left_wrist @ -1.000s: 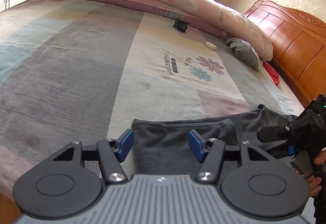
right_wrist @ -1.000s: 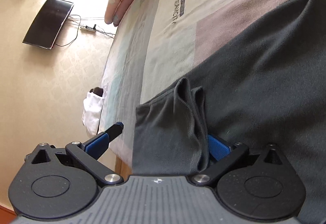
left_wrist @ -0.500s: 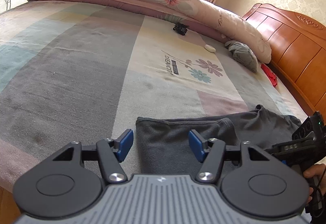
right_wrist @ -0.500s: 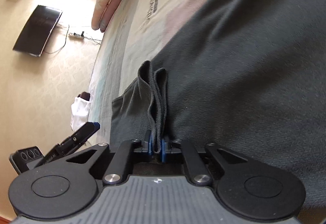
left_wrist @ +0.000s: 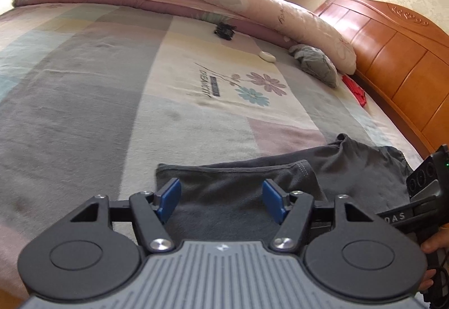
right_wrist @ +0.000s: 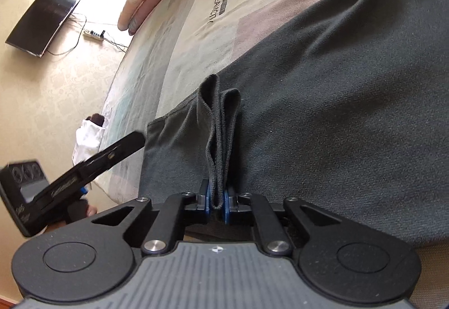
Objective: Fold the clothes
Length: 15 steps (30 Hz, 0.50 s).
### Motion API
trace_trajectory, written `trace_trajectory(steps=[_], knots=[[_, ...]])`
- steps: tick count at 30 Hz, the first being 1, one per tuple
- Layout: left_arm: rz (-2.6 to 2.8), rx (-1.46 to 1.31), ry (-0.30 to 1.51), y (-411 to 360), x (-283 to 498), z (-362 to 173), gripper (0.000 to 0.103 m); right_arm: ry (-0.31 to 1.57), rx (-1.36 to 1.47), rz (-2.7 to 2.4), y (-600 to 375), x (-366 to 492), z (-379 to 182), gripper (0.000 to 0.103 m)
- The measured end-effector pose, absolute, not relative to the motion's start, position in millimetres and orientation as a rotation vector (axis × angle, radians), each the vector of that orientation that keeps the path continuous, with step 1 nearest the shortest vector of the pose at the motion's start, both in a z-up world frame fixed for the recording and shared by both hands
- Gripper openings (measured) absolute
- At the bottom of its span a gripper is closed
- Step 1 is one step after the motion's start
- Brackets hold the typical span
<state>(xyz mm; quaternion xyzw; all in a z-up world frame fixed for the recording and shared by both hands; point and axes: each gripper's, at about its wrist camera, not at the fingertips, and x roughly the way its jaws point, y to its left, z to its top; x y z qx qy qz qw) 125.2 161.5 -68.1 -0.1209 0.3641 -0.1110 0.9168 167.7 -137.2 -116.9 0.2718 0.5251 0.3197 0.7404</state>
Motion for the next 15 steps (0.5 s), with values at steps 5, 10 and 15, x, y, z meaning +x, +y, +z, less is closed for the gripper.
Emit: trace_trajectory(steps=[5,10,15], knots=[[-0.231,-0.216,0.753,153,151,-94,0.064,1.161,0.597,0.691,-145,160,-114,0.013],[-0.263,-0.178,0.736,149,132,-70,0.065,1.033,0.426,0.659,-149,155,-76,0.031],[-0.23,-0.178,0.731,158,111,-60,0.065,0.846,0.168,0.741,-107,171,-44,0.04]])
